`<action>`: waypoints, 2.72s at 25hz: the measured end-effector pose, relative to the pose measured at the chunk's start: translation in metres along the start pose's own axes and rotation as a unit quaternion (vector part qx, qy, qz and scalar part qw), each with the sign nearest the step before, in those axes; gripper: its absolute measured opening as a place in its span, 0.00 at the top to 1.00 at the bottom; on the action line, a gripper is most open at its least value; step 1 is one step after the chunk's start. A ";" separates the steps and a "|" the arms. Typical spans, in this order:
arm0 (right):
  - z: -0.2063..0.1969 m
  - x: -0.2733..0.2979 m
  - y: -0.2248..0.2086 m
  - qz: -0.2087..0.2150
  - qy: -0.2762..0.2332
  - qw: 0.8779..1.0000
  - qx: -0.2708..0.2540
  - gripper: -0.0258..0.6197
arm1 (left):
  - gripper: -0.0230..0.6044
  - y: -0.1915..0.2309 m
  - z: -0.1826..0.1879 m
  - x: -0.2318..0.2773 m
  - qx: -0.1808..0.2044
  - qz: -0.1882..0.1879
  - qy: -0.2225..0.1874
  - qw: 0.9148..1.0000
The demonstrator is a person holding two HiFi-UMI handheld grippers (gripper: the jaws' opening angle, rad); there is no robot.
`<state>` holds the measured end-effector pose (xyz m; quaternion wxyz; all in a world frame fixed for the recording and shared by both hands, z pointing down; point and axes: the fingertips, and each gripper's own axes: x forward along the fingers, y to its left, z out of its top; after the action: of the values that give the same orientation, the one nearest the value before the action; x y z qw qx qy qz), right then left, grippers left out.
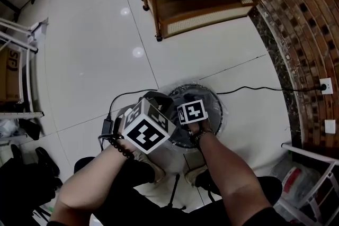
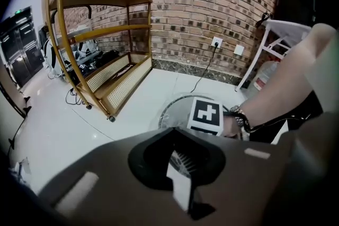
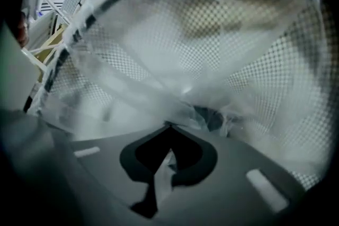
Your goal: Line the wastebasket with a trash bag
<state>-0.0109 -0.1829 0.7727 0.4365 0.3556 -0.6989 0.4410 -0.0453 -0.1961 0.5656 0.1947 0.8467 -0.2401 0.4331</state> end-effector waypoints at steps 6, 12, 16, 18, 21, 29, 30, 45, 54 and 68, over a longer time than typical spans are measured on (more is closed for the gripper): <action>-0.004 0.039 -0.009 0.008 0.023 1.000 0.015 0.96 | 0.96 0.003 0.005 -0.001 -0.009 -0.007 -0.003 1.000; -0.014 0.073 -0.015 0.019 0.053 0.998 0.026 0.96 | 0.96 0.007 0.003 0.005 -0.003 -0.009 0.014 1.000; -0.022 0.091 -0.016 0.023 0.069 0.997 0.026 0.96 | 0.96 0.009 0.002 0.007 -0.005 -0.012 0.018 1.000; -0.029 0.099 -0.016 0.025 0.079 0.996 0.030 0.96 | 0.96 0.009 0.003 0.006 -0.006 -0.014 0.017 1.000; -0.038 0.107 -0.017 0.026 0.099 0.994 0.041 0.96 | 0.96 0.009 0.004 0.004 -0.005 -0.014 0.016 1.000; -0.048 0.115 0.009 0.090 0.133 0.983 0.092 0.96 | 0.96 0.012 0.007 0.001 -0.009 -0.010 0.009 1.000; -0.055 0.113 0.013 0.095 0.151 0.979 0.103 0.96 | 0.96 0.012 0.008 0.001 -0.008 -0.009 0.008 1.000; -0.033 0.096 0.022 0.104 0.124 0.984 0.079 0.96 | 0.96 0.012 0.000 0.009 0.001 -0.006 0.022 1.000; 0.001 0.041 -0.014 -0.002 0.046 0.998 -0.041 0.96 | 0.96 0.015 0.004 -0.003 0.000 0.018 0.000 1.000; 0.017 -0.111 0.037 -0.017 -0.069 0.996 -0.060 0.96 | 0.96 -0.029 -0.017 0.000 0.040 0.004 0.023 0.999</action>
<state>-0.0079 -0.1725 0.6549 0.4151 0.3697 -0.7467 0.3652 -0.0395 -0.1634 0.5714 0.1645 0.8425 -0.2219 0.4625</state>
